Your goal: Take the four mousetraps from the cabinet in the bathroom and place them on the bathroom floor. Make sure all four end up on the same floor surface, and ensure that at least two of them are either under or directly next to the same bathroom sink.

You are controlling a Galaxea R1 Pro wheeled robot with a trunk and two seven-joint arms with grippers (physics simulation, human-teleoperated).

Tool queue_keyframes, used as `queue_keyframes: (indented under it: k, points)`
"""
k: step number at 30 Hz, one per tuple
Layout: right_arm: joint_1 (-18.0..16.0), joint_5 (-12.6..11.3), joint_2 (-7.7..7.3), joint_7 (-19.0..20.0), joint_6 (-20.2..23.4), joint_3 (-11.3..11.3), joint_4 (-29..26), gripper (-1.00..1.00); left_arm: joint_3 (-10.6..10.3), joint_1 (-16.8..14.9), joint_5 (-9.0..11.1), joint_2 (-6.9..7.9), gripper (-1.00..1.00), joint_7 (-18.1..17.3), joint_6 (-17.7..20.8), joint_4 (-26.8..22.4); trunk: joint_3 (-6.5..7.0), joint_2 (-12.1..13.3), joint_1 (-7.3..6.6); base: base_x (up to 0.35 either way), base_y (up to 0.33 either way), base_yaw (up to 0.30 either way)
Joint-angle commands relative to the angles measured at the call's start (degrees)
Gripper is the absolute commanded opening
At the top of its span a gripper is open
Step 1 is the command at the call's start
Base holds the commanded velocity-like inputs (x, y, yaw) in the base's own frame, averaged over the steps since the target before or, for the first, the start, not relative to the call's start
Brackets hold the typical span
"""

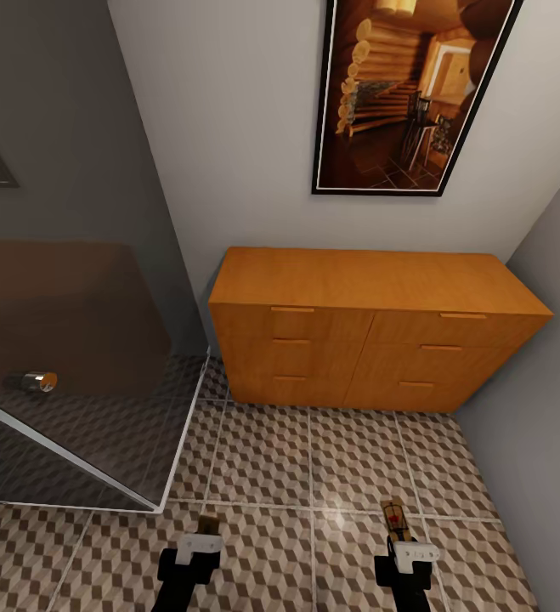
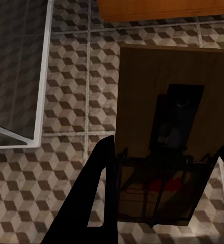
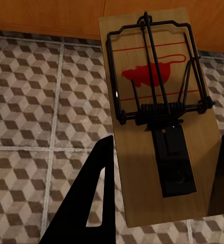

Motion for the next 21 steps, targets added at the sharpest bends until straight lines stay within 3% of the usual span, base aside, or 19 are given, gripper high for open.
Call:
queue_keyframes:
  k: [1, 21]
  points:
    - [-0.05, -0.08, 0.01, -0.45, -0.1, 0.47, 0.06, -1.0, -0.49, -0.09, 0.42, 0.07, -1.0, 0.56, -0.25, -0.04, -0.09, -0.1, 0.03, 0.0, 0.0, 0.0]
    - [-0.05, -0.09, -0.07, -0.55, -0.1, 0.39, 0.06, -1.0, -0.58, -0.09, 0.41, -0.02, -1.0, 0.61, -0.25, 0.19, -0.09, -0.1, 0.03, 0.0, 0.0, 0.0]
